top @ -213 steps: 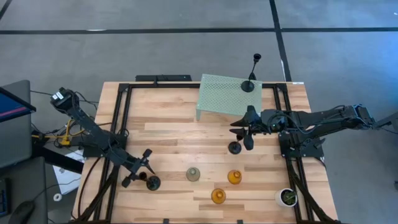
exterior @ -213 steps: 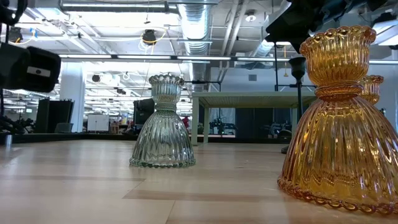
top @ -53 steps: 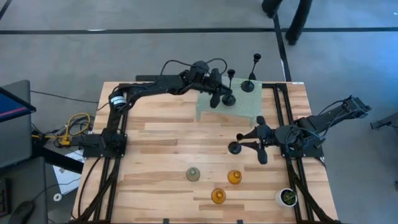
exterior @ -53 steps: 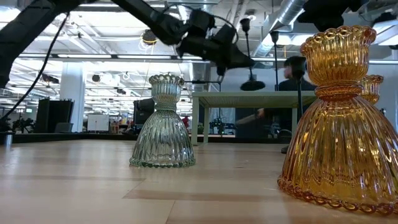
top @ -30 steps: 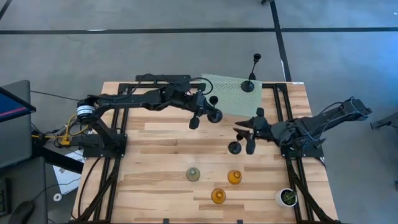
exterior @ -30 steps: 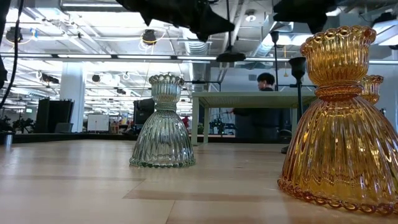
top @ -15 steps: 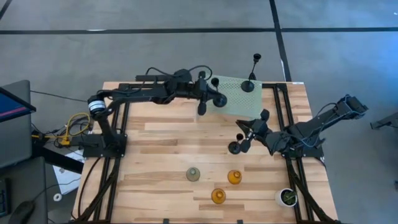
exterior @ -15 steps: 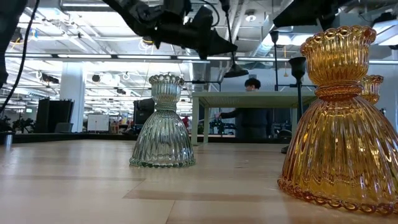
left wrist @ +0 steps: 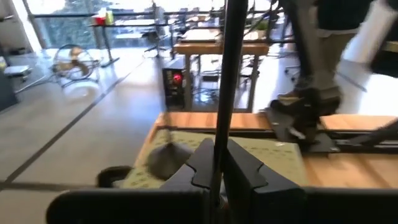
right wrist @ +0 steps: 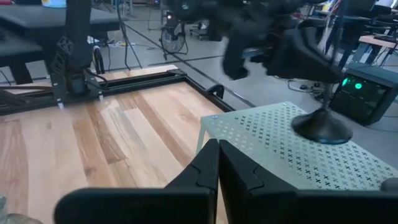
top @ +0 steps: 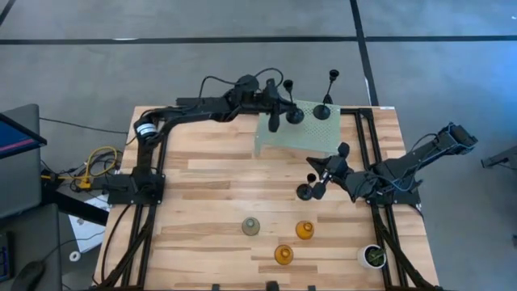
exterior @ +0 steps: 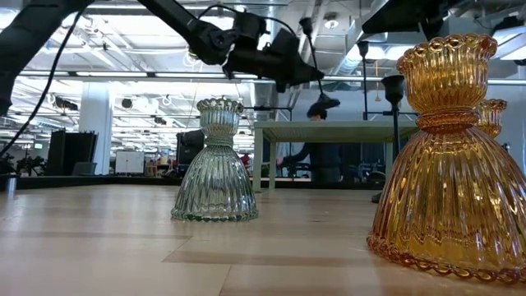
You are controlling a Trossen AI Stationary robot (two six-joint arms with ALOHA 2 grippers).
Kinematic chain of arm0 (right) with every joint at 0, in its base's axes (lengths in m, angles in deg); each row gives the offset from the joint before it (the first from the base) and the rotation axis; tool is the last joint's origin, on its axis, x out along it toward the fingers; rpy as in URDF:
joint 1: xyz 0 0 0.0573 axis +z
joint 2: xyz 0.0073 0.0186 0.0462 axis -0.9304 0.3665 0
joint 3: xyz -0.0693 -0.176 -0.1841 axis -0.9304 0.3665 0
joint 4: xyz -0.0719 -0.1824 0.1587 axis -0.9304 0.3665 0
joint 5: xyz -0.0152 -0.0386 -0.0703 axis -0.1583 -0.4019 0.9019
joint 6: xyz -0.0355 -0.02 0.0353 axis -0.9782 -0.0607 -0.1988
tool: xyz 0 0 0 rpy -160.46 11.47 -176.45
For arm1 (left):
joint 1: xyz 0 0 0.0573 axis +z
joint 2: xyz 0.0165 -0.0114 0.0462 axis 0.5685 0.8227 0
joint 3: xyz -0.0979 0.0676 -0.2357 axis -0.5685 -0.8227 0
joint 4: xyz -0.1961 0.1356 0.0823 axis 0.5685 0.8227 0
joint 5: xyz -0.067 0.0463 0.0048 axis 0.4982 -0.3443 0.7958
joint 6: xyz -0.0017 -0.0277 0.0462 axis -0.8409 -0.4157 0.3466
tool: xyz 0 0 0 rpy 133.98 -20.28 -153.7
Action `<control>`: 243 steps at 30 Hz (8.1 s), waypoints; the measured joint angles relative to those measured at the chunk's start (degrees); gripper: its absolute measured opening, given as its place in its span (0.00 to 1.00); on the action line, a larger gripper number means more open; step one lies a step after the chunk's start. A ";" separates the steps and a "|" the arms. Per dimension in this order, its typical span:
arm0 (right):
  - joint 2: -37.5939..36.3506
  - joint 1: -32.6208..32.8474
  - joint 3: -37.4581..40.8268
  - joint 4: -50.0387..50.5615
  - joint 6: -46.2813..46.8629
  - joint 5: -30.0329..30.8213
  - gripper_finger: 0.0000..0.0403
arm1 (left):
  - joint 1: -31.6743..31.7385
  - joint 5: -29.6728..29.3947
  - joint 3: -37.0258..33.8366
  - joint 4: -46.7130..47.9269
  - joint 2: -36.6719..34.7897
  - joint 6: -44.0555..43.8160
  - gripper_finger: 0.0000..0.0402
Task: Pick & Place candle stick holders
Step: Put the bottom black candle holder on the shelf, then put the top right black candle holder on the shelf
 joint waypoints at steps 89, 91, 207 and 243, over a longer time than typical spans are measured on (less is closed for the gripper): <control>-1.63 3.61 0.00 7.50 0.03 -0.21 0.00 | 2.47 -7.83 3.77 15.25 -2.22 3.48 0.28; -2.94 5.93 -0.01 9.01 0.05 -0.24 0.00 | 2.45 -7.85 0.39 17.82 -6.42 3.74 0.25; 25.86 4.08 26.32 -29.75 26.37 -10.03 0.47 | -17.86 -0.23 -52.81 -2.55 -43.49 9.58 0.02; 18.21 -1.21 16.86 -20.85 11.36 -18.46 0.00 | -17.86 -0.77 -52.81 -2.71 -43.47 9.11 0.01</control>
